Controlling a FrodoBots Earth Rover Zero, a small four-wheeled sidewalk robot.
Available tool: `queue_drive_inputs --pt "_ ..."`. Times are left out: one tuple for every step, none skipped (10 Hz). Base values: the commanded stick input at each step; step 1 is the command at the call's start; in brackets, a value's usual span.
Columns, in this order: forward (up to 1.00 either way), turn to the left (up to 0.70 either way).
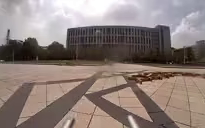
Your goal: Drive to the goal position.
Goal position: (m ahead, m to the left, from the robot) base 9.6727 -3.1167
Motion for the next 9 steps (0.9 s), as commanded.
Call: queue_drive_inputs --pt "0.05 0.0" --pt "0.05 0.0" --pt "0.05 0.0" --pt "0.05 0.0" --pt "0.05 0.0" --pt "0.05 0.0" --pt "0.05 0.0" --pt "0.05 0.0" --pt "0.05 0.0"
